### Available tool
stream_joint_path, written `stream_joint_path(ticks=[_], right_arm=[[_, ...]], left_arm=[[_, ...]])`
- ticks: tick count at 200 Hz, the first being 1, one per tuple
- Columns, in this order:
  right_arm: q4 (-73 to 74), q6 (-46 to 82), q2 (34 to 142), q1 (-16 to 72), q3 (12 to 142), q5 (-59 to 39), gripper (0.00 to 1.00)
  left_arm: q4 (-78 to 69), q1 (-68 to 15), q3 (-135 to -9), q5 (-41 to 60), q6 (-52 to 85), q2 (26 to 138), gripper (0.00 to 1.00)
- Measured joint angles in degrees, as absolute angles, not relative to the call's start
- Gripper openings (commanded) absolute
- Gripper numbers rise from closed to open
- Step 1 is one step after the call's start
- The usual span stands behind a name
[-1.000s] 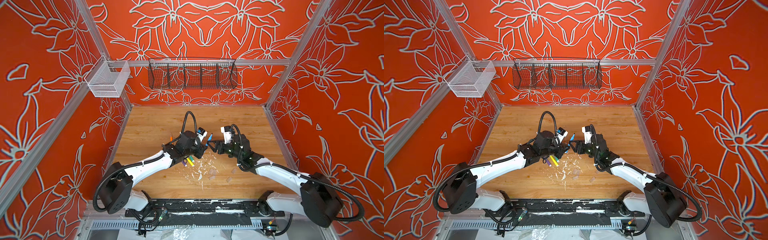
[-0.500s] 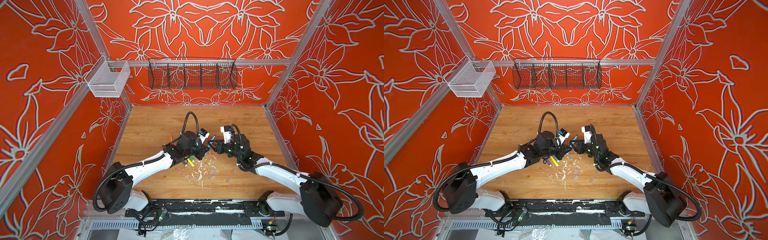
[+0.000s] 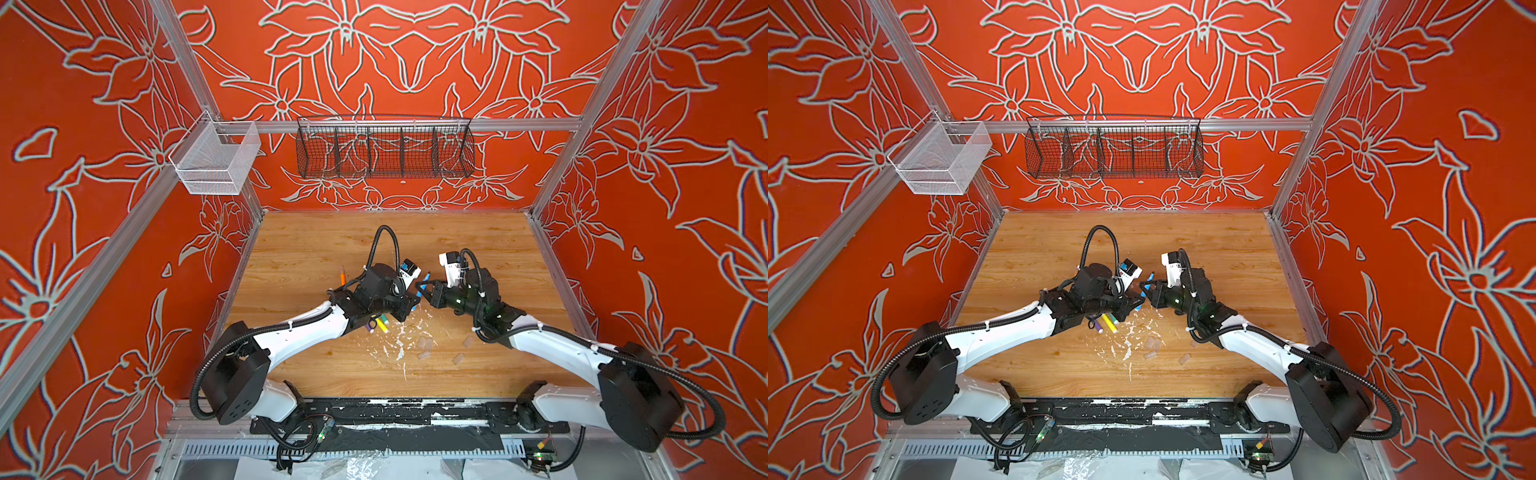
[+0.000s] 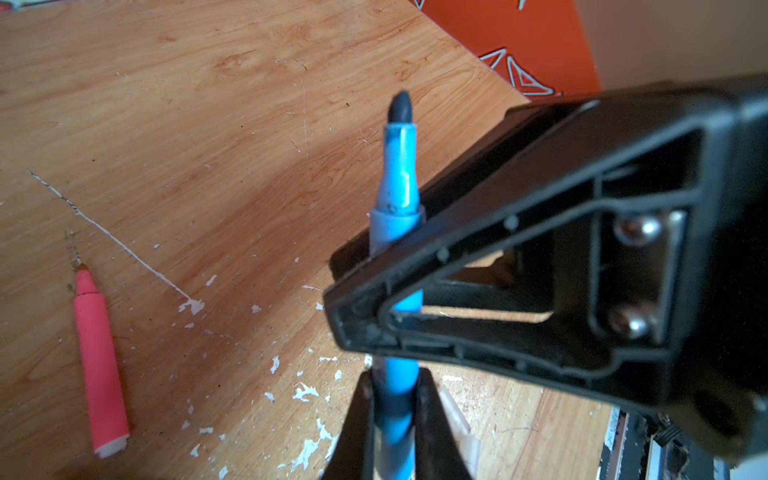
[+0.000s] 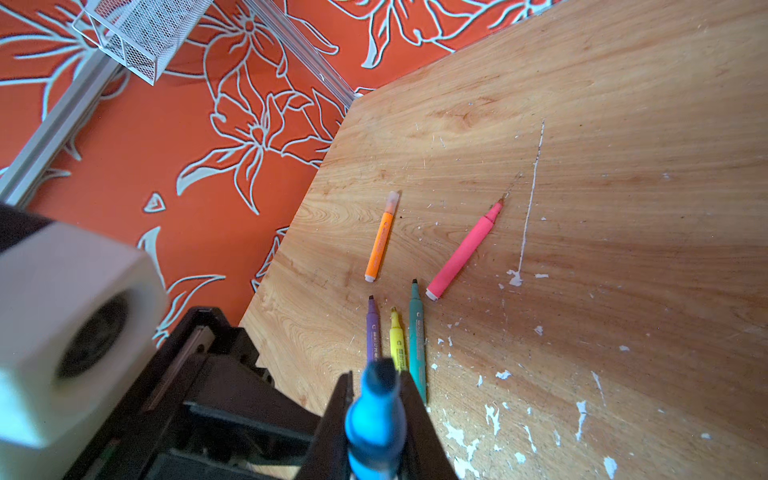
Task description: Insert the pens into the pen caps
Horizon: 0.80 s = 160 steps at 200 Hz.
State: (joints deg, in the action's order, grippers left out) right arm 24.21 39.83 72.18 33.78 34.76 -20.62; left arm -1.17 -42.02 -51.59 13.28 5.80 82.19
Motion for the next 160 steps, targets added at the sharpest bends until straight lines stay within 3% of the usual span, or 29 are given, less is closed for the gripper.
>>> stream_joint_path(ticks=[59,104,119,142,160], right_arm=[[26.5,40.3,73.1,36.8,34.8,-21.0,0.00],[29.4,41.4,73.1,37.1,34.8,-22.0,0.00],[30.5,42.1,73.1,37.1,34.7,-22.5,0.00],[32.1,42.9,73.6,37.1,34.6,-23.1,0.00],[32.7,43.1,73.8,37.1,34.2,-23.4,0.00]], left_arm=[[-1.2,-42.1,-51.6,12.8,6.1,82.7,0.33],[-1.7,-42.1,-51.6,12.4,6.0,83.0,0.38],[-2.0,-42.1,-51.6,12.1,6.0,83.0,0.33],[-2.9,-42.1,-51.4,11.9,6.4,82.9,0.00],[-3.1,-42.1,-51.1,11.8,6.2,82.9,0.00]])
